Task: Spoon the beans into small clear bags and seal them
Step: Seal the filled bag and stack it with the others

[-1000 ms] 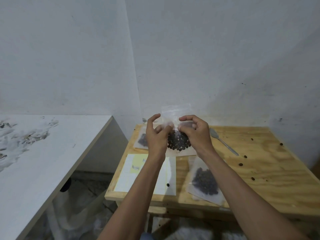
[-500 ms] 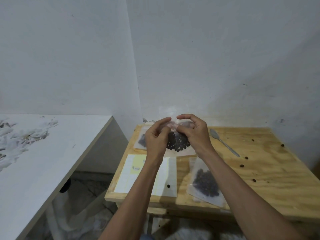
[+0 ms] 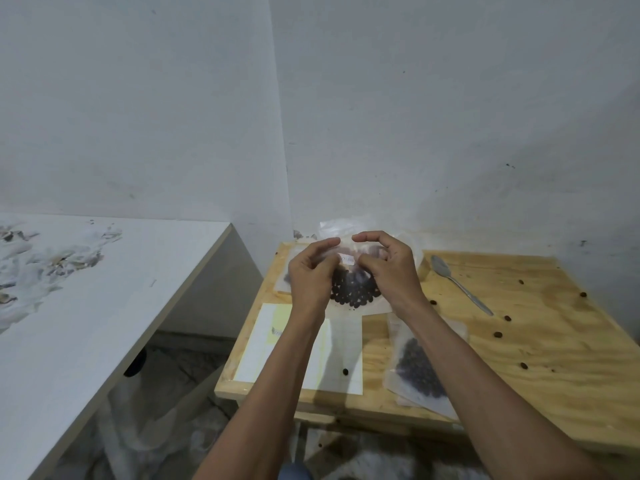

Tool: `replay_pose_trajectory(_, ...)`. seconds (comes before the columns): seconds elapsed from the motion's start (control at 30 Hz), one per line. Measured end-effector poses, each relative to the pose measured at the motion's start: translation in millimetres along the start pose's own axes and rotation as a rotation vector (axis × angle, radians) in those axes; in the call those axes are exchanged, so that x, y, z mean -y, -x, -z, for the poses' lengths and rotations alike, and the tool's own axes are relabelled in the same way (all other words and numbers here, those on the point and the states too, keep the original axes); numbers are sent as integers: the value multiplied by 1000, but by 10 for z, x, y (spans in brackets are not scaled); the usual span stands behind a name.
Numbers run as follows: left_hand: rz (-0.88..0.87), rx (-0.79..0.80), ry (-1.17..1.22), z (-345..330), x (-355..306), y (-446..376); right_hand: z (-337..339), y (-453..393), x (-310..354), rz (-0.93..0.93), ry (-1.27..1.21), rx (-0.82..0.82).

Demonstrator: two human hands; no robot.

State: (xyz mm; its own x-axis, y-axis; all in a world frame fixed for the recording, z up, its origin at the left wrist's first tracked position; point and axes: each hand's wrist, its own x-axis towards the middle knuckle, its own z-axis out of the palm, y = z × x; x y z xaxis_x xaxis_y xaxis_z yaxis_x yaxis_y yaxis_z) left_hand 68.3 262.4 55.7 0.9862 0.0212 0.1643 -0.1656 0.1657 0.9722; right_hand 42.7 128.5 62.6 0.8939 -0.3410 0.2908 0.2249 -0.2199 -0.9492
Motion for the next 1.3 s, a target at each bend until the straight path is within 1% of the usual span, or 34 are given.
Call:
replay_pose_trajectory(0.1,18,31,33,20,20,-2,2,-11,-20,-12,-6,9)
replay_pose_trajectory(0.27,23,39,110,9,43,18,-32,-23,-12,-32,-21,-13)
replay_pose_trajectory(0.43,9,19,56,-10,90,-11,-85,-14,-16,-71,-59,-62)
replay_pose_trajectory(0.53,29,27,25,43,122,-60,-71,-35,-65,-91,-65,11)
replay_pose_trajectory(0.67,58,62,-36,242,162,-265,-23,-118,-180,-128,21,206)
replay_pose_trajectory(0.73,75,79,-54,366,205,-408,-62,-178,-257,-150,63,218)
replay_pose_trajectory(0.8,69,106,-73,481,261,-506,-163,-250,-328,-174,68,161)
replay_pose_trajectory(0.9,26,115,-212,621,346,-632,-384,-372,-445,-207,78,102)
replay_pose_trajectory(1.03,25,49,-448,743,465,-889,-713,-564,-594,-254,106,72)
replay_pose_trajectory(1.13,-11,13,-636,786,559,-1098,-942,-708,-697,-273,224,106)
replay_pose_trajectory(1.2,6,1,-725,794,639,-1205,-1036,-770,-769,-266,308,136)
replay_pose_trajectory(1.3,46,66,-863,797,769,-1302,-1068,-767,-881,-288,513,183)
